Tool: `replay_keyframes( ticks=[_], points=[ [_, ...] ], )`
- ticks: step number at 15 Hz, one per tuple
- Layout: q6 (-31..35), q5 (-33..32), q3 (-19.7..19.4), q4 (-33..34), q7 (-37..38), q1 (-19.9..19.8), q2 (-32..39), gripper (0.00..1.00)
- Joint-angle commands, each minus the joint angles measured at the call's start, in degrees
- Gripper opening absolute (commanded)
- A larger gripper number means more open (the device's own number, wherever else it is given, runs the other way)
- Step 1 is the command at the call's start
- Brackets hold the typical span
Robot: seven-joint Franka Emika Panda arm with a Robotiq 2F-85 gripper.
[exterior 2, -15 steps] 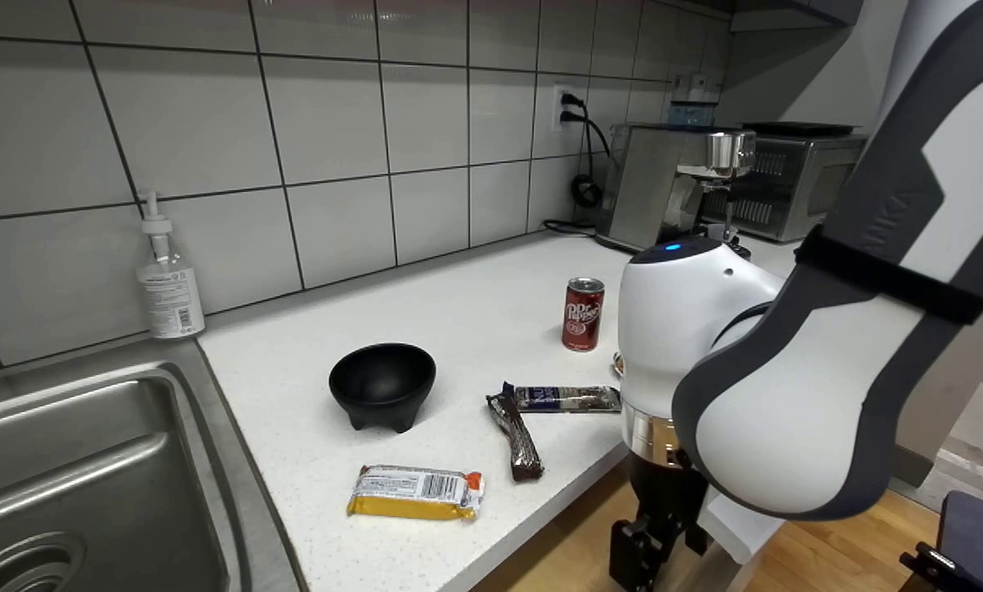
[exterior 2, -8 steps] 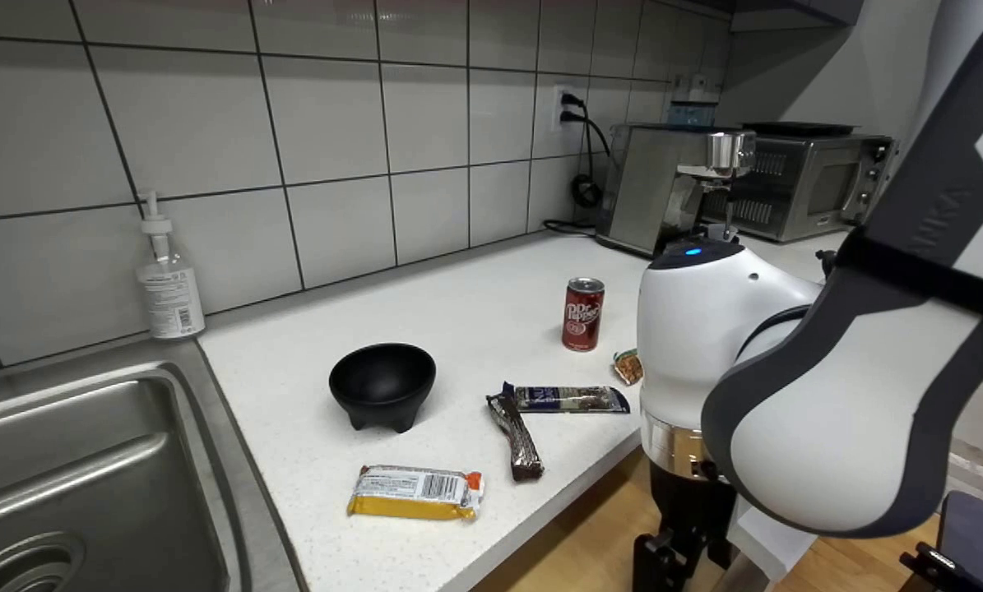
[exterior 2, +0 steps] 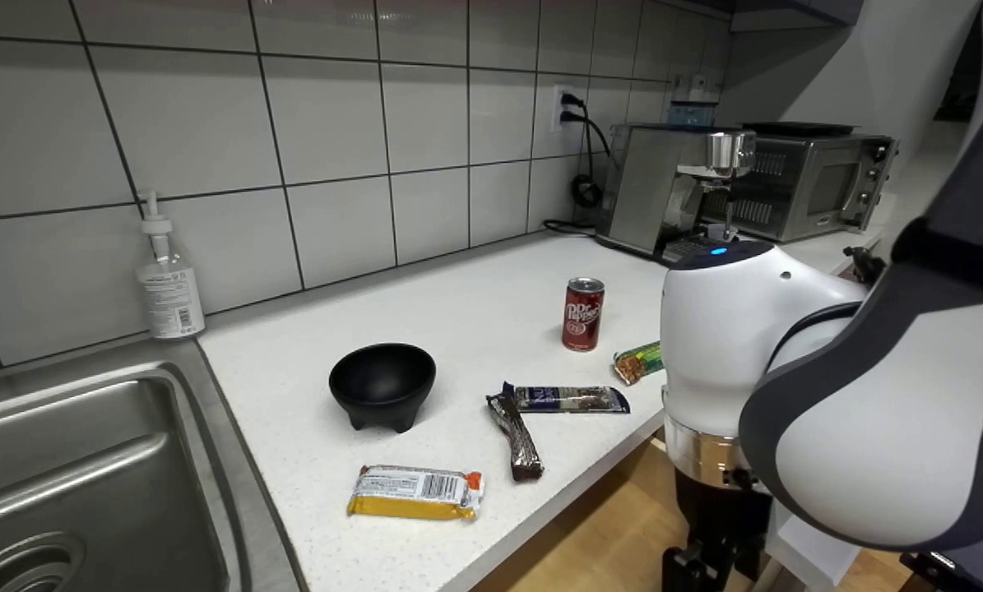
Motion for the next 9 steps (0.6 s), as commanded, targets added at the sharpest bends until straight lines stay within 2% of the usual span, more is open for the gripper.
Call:
replay_keyframes(
  ticks=[1, 9],
  points=[
    [-3.86, -0.87, 0.06, -3.3, -0.57, -0.37, -4.86, 1.0],
    [-7.89, 0.22, 0.46, -4.17, -0.65, -1.33, -9.29, 1.0]
  ],
)
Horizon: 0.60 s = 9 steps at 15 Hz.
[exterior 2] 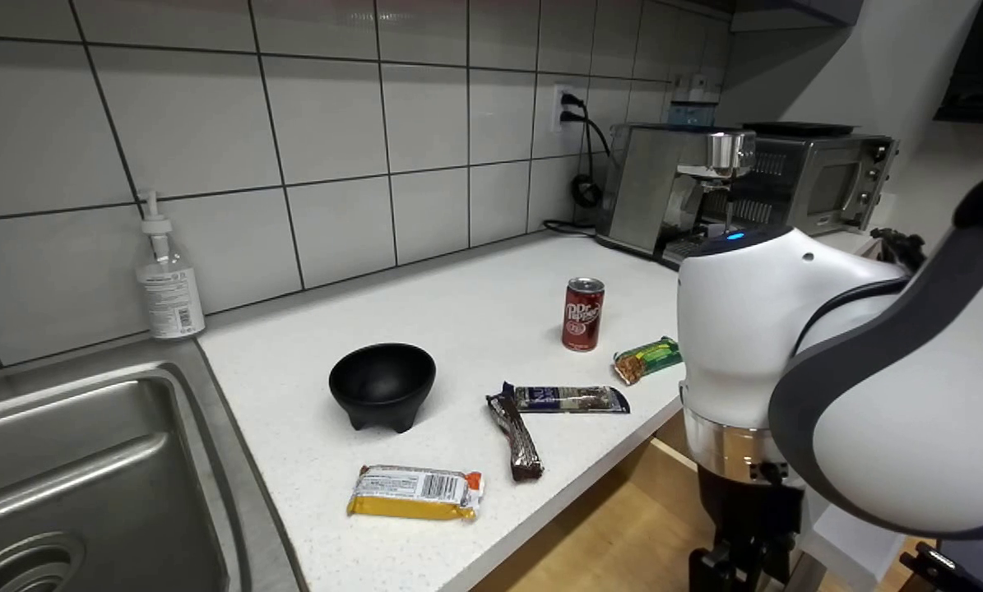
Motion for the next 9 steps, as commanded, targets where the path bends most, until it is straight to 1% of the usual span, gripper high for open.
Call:
replay_keyframes(
  ticks=[1, 5, 9],
  points=[
    [-4.74, 1.19, 0.7, -1.18, -0.72, -1.62, -5.6, 1.0],
    [-8.47, 4.49, 0.69, 1.05, -0.82, -2.93, -9.44, 1.0],
    [-12.2, 4.8, 0.53, 2.95, -0.94, -3.59, -14.09, 1.0]
  ],
)
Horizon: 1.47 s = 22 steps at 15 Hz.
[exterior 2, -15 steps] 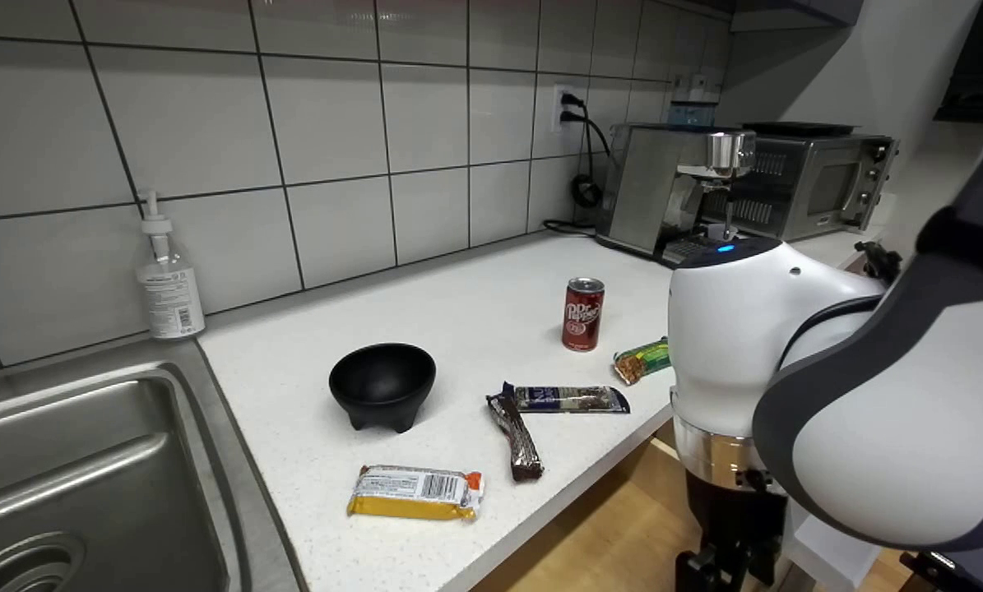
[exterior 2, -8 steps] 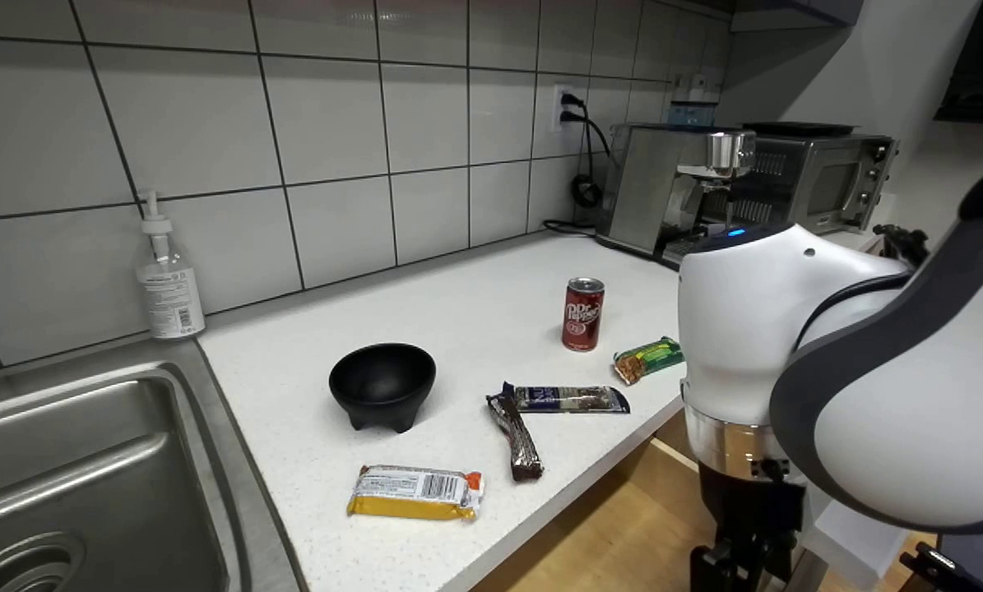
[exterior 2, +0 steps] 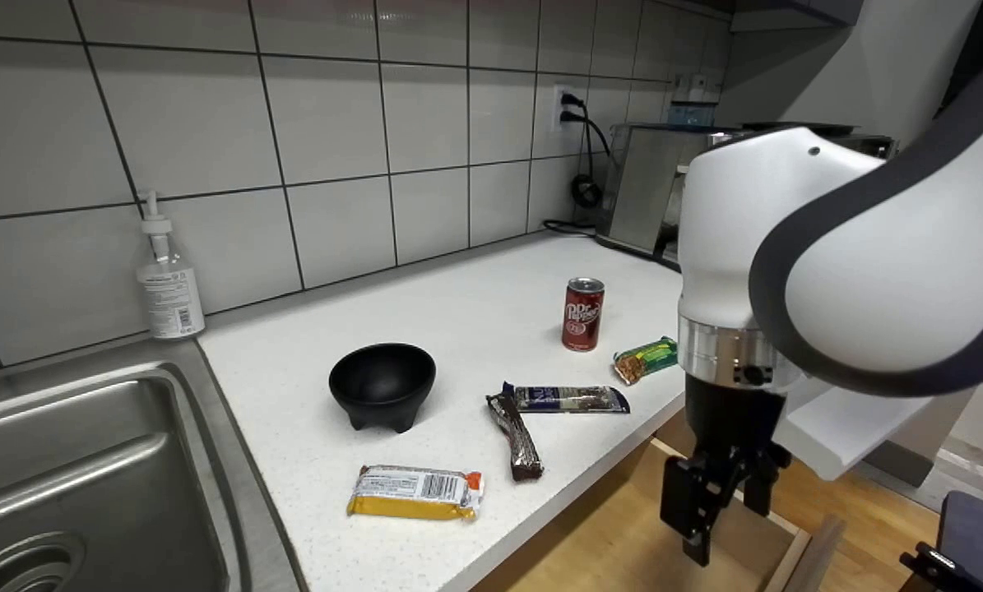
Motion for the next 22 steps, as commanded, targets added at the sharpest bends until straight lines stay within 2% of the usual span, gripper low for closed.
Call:
replay_keyframes(
  ticks=[1, 6, 11, 17, 22],
  points=[
    [-5.87, 0.8, 0.59, 1.53, -1.12, -1.3, -6.14, 1.0],
    [-12.53, 0.33, 1.41, 5.8, -5.83, -0.51, -8.11, 1.0],
    [-15.74, 0.04, 3.66, 11.06, -8.75, 1.13, -5.72, 1.0],
    [-16.67, -1.37, 7.29, 17.61, -8.8, 4.12, -1.08, 1.0],
    [-16.61, -6.53, 9.18, 23.91, -6.19, 6.65, 4.72, 1.0]
  ],
)
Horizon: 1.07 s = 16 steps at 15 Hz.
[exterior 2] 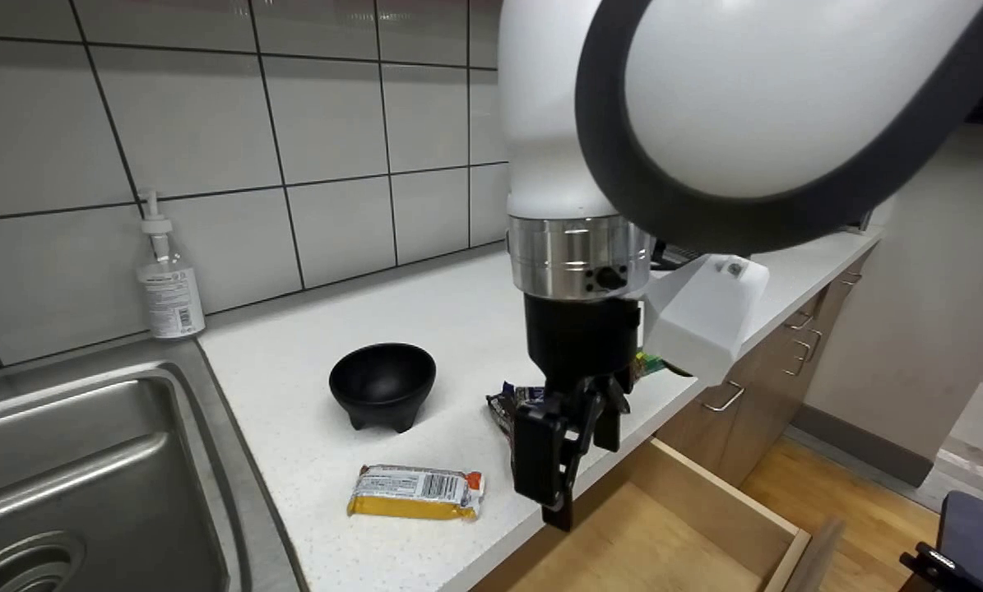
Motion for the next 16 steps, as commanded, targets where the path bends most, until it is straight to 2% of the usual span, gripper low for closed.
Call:
replay_keyframes(
  ticks=[1, 6, 16],
  points=[
    [-2.41, -4.93, 1.24, 6.79, 1.91, 1.21, 5.37, 1.0],
    [-3.57, -10.74, 0.86, 14.93, 3.52, 3.72, 12.44, 1.0],
    [-9.3, -14.57, -0.24, 30.25, 2.61, 7.03, 24.96, 1.0]
  ],
)
